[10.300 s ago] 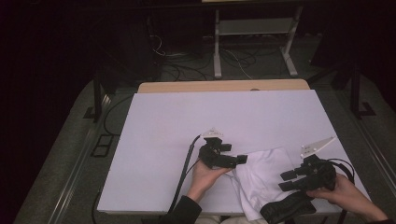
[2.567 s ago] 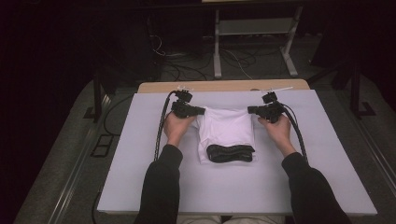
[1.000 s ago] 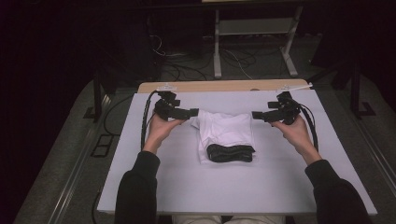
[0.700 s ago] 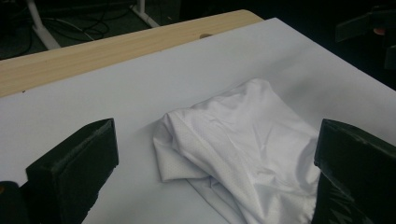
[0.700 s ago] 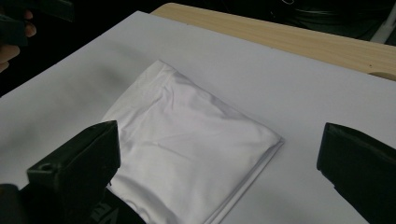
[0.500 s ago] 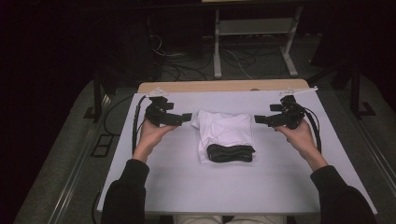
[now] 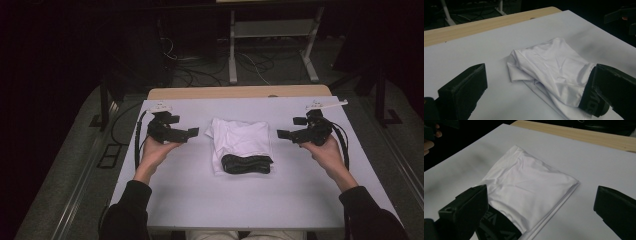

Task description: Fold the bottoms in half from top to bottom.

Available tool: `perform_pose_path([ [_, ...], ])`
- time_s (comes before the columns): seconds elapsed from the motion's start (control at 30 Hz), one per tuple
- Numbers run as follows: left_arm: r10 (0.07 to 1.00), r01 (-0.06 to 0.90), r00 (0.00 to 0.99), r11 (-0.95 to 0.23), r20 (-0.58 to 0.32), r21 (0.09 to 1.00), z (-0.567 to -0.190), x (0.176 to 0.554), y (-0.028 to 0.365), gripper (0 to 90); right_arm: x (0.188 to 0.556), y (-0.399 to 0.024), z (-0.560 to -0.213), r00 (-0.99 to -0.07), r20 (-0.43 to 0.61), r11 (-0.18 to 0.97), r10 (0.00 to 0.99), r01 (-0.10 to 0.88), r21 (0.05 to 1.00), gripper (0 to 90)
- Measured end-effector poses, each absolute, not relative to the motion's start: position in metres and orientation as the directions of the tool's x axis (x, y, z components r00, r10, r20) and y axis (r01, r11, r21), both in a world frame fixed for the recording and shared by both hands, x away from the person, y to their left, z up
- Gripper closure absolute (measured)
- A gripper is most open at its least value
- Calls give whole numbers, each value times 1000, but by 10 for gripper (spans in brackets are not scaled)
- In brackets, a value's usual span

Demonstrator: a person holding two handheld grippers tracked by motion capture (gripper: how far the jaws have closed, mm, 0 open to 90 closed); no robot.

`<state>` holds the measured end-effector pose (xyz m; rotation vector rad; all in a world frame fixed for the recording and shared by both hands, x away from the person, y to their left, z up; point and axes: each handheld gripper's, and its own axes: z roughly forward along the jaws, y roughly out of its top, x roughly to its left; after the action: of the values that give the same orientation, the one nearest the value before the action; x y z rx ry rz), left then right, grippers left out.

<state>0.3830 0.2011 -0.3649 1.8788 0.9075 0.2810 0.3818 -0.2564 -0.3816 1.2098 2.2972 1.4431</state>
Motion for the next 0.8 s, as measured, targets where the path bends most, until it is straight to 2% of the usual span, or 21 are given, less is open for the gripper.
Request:
perform_pose_path([
  [0.33, 676, 457, 704, -199, -216, 867, -371, 364, 211, 0, 363, -262, -388, -661, 263, 202, 703, 540, 817, 0],
  [0.8, 682, 420, 711, -215, -172, 882, -377, 337, 221, 0, 332, -268, -392, -667, 227, 230, 710, 523, 820, 0],
])
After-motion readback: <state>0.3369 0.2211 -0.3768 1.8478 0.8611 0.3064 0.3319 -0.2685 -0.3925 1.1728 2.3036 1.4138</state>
